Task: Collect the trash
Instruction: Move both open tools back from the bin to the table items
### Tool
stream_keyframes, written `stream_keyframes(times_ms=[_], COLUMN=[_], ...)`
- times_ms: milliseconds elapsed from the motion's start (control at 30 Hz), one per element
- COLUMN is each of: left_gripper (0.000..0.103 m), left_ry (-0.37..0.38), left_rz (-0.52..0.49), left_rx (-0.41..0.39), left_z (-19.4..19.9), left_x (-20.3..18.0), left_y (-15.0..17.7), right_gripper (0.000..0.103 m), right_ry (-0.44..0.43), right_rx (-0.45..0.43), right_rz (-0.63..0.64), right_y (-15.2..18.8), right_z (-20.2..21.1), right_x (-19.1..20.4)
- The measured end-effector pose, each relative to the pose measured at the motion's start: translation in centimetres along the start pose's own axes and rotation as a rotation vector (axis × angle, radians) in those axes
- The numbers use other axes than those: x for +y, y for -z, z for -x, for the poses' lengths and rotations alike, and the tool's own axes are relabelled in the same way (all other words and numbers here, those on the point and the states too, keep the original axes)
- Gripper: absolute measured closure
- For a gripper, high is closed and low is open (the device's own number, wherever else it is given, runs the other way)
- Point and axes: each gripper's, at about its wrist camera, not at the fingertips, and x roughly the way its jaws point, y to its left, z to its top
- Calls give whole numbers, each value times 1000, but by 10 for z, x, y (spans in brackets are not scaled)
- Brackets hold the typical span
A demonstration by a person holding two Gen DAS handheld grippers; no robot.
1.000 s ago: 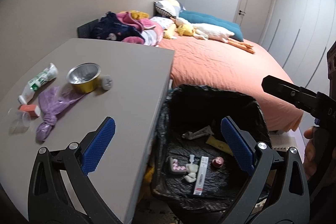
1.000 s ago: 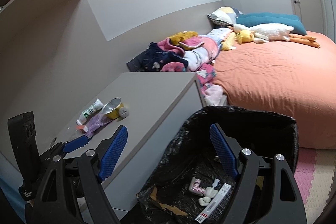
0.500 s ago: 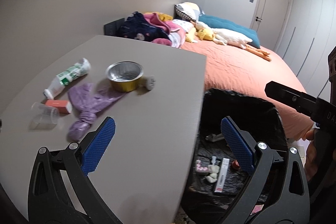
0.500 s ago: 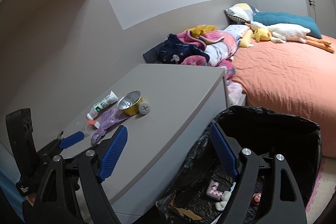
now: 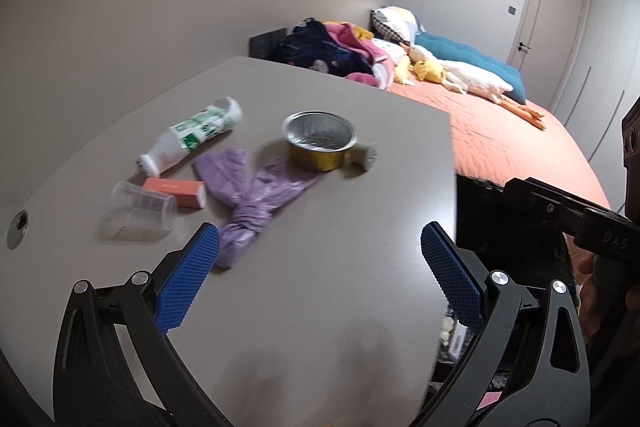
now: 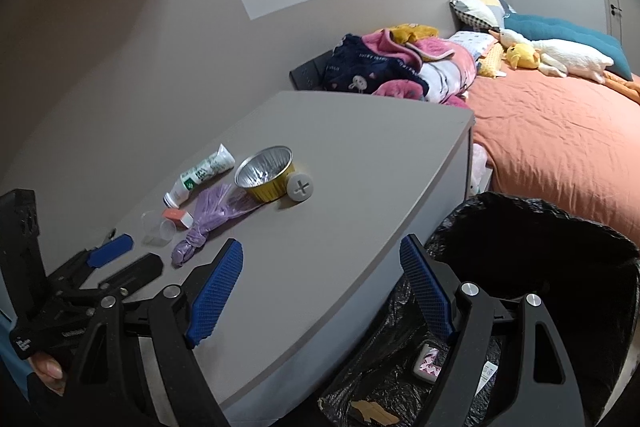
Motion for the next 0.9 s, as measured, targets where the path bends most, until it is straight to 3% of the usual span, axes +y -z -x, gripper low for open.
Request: stream_keyframes(times_ms=[900], left_gripper=[6], left_ry=[-158], left_rz=[101], left_rx=[21], left_z=[-20], left_x=[104], left_y=[-5], right_gripper=[22], right_ry=[-2], right_rx=[127], right_rz=[105], right_y=[-23], right_z=[-88], right_x=[30])
